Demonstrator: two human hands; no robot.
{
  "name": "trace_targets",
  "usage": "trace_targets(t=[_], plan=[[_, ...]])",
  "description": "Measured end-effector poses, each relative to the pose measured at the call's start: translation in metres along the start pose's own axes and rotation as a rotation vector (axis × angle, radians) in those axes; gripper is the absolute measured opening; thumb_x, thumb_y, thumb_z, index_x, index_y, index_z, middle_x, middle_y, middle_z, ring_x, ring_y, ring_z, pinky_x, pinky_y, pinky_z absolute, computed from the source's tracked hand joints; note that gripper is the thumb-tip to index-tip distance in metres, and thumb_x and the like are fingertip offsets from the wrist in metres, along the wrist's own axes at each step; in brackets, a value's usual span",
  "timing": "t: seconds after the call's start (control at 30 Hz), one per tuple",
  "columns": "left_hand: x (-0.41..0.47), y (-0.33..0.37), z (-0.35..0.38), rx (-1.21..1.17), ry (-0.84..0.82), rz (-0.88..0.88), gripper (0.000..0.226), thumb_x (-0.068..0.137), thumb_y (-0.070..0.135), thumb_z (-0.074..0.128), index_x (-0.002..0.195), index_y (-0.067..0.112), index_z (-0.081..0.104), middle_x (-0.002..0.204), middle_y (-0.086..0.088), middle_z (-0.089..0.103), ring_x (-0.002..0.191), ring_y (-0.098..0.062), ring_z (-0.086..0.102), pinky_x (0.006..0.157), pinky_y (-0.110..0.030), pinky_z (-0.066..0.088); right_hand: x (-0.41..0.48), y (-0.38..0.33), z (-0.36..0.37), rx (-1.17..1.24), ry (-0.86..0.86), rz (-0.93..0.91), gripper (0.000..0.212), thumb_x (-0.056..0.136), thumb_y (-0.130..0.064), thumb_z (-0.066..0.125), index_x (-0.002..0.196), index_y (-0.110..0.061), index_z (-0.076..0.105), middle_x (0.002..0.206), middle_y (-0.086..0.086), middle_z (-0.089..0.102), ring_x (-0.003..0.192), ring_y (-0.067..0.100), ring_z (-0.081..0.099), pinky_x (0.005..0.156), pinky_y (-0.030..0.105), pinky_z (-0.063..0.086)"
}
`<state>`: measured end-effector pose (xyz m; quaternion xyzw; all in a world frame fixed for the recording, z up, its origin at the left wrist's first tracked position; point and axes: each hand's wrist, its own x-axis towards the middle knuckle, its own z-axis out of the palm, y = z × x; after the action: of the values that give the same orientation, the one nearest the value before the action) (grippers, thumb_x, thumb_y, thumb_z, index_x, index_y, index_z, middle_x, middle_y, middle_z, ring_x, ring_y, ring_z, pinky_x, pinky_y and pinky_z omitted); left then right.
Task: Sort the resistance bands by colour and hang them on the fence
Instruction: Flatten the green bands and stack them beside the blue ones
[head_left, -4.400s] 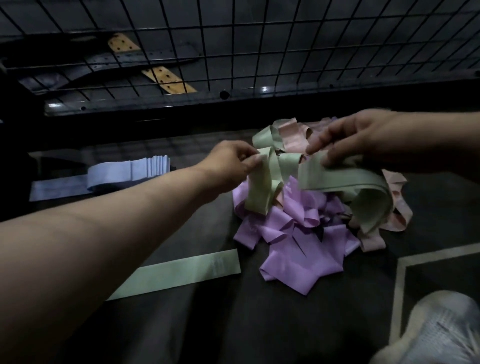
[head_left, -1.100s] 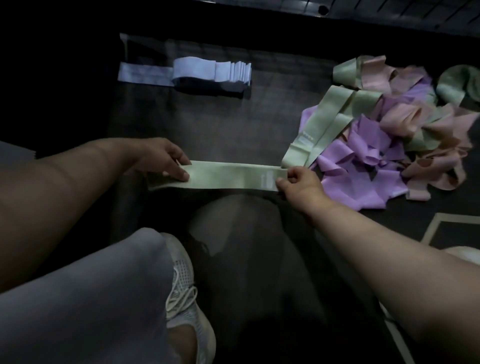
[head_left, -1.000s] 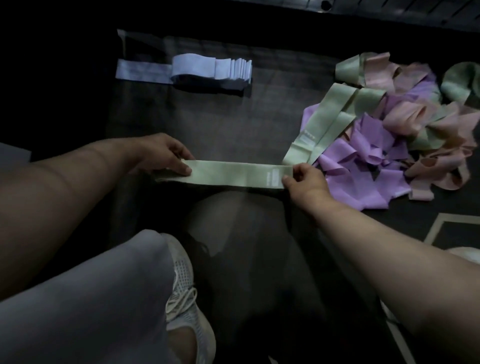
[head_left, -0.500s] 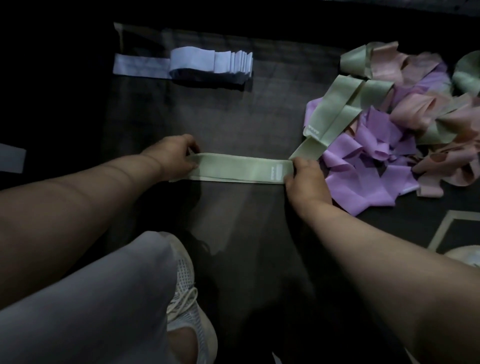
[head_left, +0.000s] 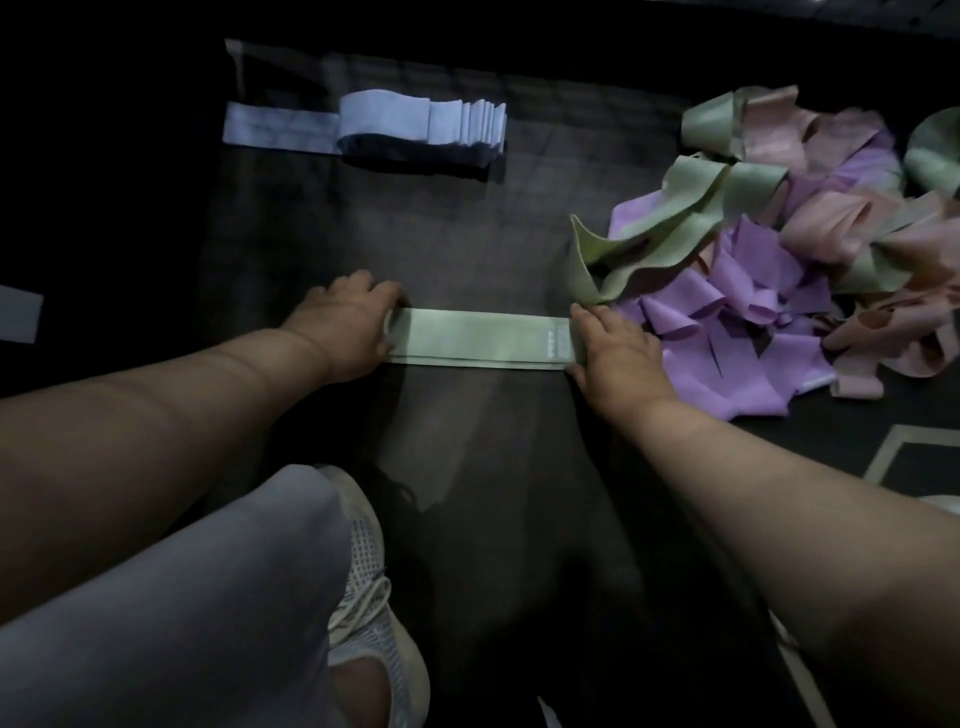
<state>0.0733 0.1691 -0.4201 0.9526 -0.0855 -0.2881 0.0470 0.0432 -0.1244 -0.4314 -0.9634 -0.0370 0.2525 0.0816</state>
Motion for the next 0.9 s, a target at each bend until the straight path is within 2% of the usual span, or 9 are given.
trace_targets(t=[0.13, 0.23, 0.3, 0.4, 0.53, 0.6, 0.67, 0.8, 0.9], plan=[[0.005, -0.007, 0.001, -0.374, 0.080, -0.092, 0.025, 0.088, 0.008, 0.058, 0.110, 0.019, 0.066, 0.114, -0.012, 0.062, 0.105, -0.032, 0.061, 0.096, -0.040, 0.049, 0.003, 0.002, -0.005, -0.052, 0.025, -0.009, 0.043, 0.093, -0.022, 0.058, 0.134, -0.015, 0.050, 0.129, 0.015, 0.042, 0.114, 0.038, 0.041, 0.100, 0.043, 0.034], [0.006, -0.008, 0.000, -0.545, 0.085, -0.174, 0.025, 0.092, -0.004, 0.054, 0.103, 0.009, 0.072, 0.106, -0.014, 0.070, 0.094, -0.022, 0.062, 0.082, -0.026, 0.047, 0.002, 0.004, -0.007, -0.036, 0.017, -0.073, 0.037, 0.094, -0.023, 0.058, 0.129, -0.012, 0.055, 0.124, 0.016, 0.045, 0.109, 0.039, 0.044, 0.097, 0.043, 0.037], [0.005, -0.008, 0.000, -0.523, 0.057, -0.182, 0.025, 0.093, -0.003, 0.054, 0.106, 0.006, 0.072, 0.107, -0.014, 0.070, 0.092, -0.021, 0.061, 0.078, -0.023, 0.042, 0.001, 0.005, -0.009, -0.015, -0.026, -0.096, 0.045, 0.092, -0.028, 0.062, 0.134, -0.013, 0.054, 0.130, 0.016, 0.044, 0.113, 0.039, 0.044, 0.099, 0.041, 0.038], [0.001, -0.012, 0.003, -0.401, 0.001, -0.116, 0.023, 0.092, 0.008, 0.060, 0.112, 0.010, 0.073, 0.117, -0.015, 0.064, 0.104, -0.029, 0.062, 0.093, -0.028, 0.046, -0.002, 0.005, -0.008, 0.053, -0.057, -0.038, 0.050, 0.091, -0.032, 0.065, 0.135, -0.013, 0.053, 0.137, 0.015, 0.041, 0.122, 0.038, 0.041, 0.105, 0.040, 0.036], [-0.003, -0.017, 0.009, -0.367, 0.071, -0.085, 0.033, 0.087, 0.013, 0.066, 0.119, 0.020, 0.070, 0.120, -0.013, 0.049, 0.114, -0.032, 0.050, 0.106, -0.034, 0.039, -0.003, 0.002, -0.003, 0.108, -0.020, 0.027, 0.050, 0.092, -0.030, 0.063, 0.136, -0.010, 0.050, 0.139, 0.015, 0.039, 0.126, 0.037, 0.038, 0.108, 0.041, 0.035], [-0.006, -0.018, 0.011, -0.274, 0.068, -0.106, 0.042, 0.083, 0.016, 0.070, 0.123, 0.028, 0.064, 0.123, -0.009, 0.047, 0.120, -0.032, 0.041, 0.106, -0.035, 0.034, -0.005, 0.000, 0.001, 0.133, -0.010, 0.068, 0.054, 0.093, -0.026, 0.063, 0.141, -0.009, 0.045, 0.143, 0.017, 0.035, 0.129, 0.038, 0.035, 0.110, 0.041, 0.031], [-0.008, -0.017, 0.013, -0.192, 0.049, -0.117, 0.048, 0.080, 0.022, 0.072, 0.126, 0.030, 0.058, 0.125, -0.007, 0.045, 0.121, -0.032, 0.039, 0.104, -0.036, 0.032, -0.005, -0.002, 0.004, 0.179, -0.002, 0.116, 0.055, 0.093, -0.024, 0.063, 0.141, -0.009, 0.042, 0.145, 0.019, 0.030, 0.130, 0.040, 0.032, 0.113, 0.042, 0.028], [-0.006, -0.017, 0.017, -0.150, 0.005, -0.137, 0.044, 0.081, 0.022, 0.069, 0.122, 0.026, 0.052, 0.122, -0.008, 0.044, 0.120, -0.031, 0.041, 0.102, -0.036, 0.033, -0.005, -0.003, 0.007, 0.245, 0.029, 0.163, 0.042, 0.087, -0.018, 0.069, 0.122, -0.010, 0.048, 0.128, 0.017, 0.037, 0.117, 0.039, 0.040, 0.106, 0.044, 0.035], [-0.005, -0.017, 0.015, -0.112, -0.013, -0.139, 0.035, 0.084, 0.029, 0.067, 0.116, 0.025, 0.056, 0.119, -0.008, 0.042, 0.117, -0.031, 0.041, 0.100, -0.034, 0.034, -0.005, -0.002, 0.004, 0.308, 0.023, 0.123, 0.023, 0.087, -0.014, 0.065, 0.101, -0.015, 0.047, 0.109, 0.011, 0.046, 0.101, 0.032, 0.047, 0.089, 0.037, 0.041]])
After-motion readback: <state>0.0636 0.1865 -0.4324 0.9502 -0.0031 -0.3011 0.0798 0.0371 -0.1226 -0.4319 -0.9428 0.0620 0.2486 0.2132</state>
